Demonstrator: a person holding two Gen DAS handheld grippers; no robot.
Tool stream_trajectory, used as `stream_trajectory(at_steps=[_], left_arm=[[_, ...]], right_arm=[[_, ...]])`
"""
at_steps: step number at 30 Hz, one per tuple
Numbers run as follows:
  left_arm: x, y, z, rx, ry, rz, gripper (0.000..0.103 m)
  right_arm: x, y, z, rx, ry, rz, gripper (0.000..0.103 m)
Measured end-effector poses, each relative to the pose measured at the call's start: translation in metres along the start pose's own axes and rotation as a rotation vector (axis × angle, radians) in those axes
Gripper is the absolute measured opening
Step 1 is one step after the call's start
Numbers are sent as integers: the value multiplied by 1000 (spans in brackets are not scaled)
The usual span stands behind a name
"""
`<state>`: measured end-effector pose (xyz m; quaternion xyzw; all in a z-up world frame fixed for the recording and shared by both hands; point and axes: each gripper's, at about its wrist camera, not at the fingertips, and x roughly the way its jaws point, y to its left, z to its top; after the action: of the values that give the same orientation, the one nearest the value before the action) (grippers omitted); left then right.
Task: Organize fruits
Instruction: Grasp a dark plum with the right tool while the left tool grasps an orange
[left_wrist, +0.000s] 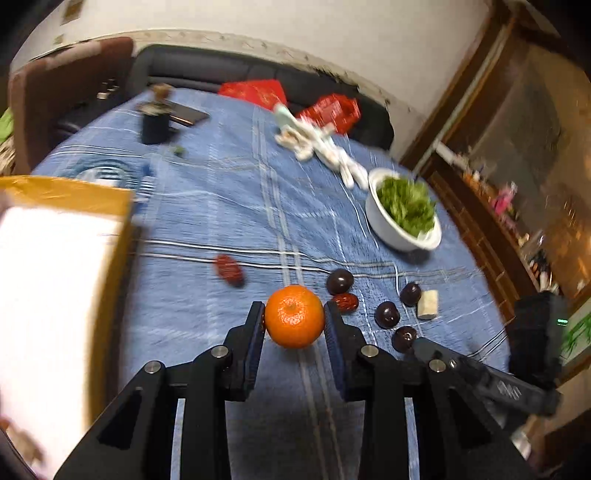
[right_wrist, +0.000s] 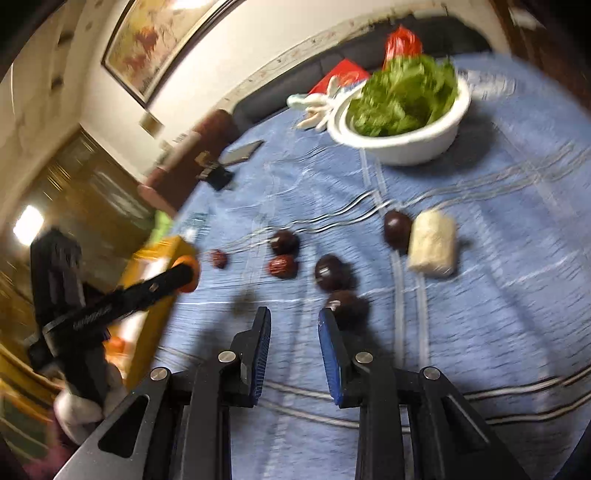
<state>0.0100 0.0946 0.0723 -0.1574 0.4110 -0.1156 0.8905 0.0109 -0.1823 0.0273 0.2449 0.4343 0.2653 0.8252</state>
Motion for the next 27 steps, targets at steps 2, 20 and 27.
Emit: stream_trajectory(at_steps=[2,20,27], left_arm=[[-24,13,-5,-22,-33,10,31],[-157,136,-55,-201,-196,192,31],[-149,135,-58,-183,-182,216,31]], right_arm=[[-1,-3,-1,33,0,54,29],[6,38,-1,-172,-73,-399,69],[33,35,-6,-194,-4,-474,27]])
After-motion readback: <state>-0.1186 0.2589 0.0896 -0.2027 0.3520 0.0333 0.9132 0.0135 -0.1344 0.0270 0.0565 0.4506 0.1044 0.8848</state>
